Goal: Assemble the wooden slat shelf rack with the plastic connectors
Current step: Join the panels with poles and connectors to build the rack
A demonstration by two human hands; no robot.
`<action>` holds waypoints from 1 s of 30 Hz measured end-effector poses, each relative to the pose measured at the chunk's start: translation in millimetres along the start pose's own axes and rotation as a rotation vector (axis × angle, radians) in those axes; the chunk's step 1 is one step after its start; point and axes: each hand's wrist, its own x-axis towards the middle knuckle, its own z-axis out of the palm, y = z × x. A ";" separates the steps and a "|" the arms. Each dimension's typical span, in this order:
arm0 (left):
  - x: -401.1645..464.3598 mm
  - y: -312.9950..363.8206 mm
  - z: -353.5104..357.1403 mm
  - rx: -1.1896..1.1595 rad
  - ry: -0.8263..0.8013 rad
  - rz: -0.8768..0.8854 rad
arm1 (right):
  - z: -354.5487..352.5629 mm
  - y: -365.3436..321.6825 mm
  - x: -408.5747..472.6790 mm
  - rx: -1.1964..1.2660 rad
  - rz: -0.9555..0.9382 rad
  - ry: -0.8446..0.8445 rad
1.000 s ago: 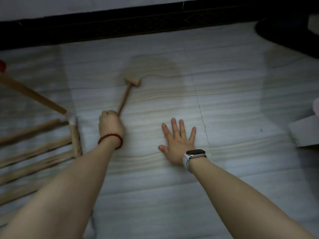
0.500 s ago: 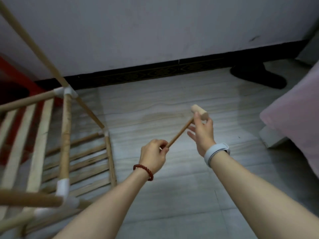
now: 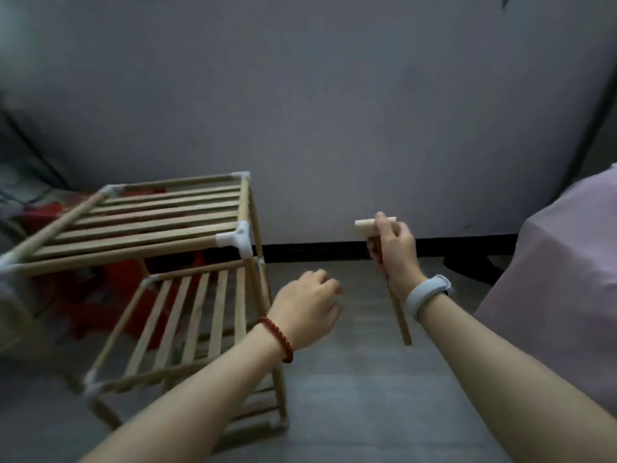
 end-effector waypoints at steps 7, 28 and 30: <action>-51.7 -69.4 -105.4 0.140 0.400 -0.149 | 62.0 -62.1 -44.0 -0.520 -0.305 -0.340; -42.8 -142.0 -70.0 0.302 0.452 -0.486 | 161.2 -123.4 -12.0 -1.083 -0.617 -0.172; -44.5 -144.3 -66.6 0.308 0.476 -0.474 | 165.7 -126.1 -13.0 -0.822 -0.703 -0.011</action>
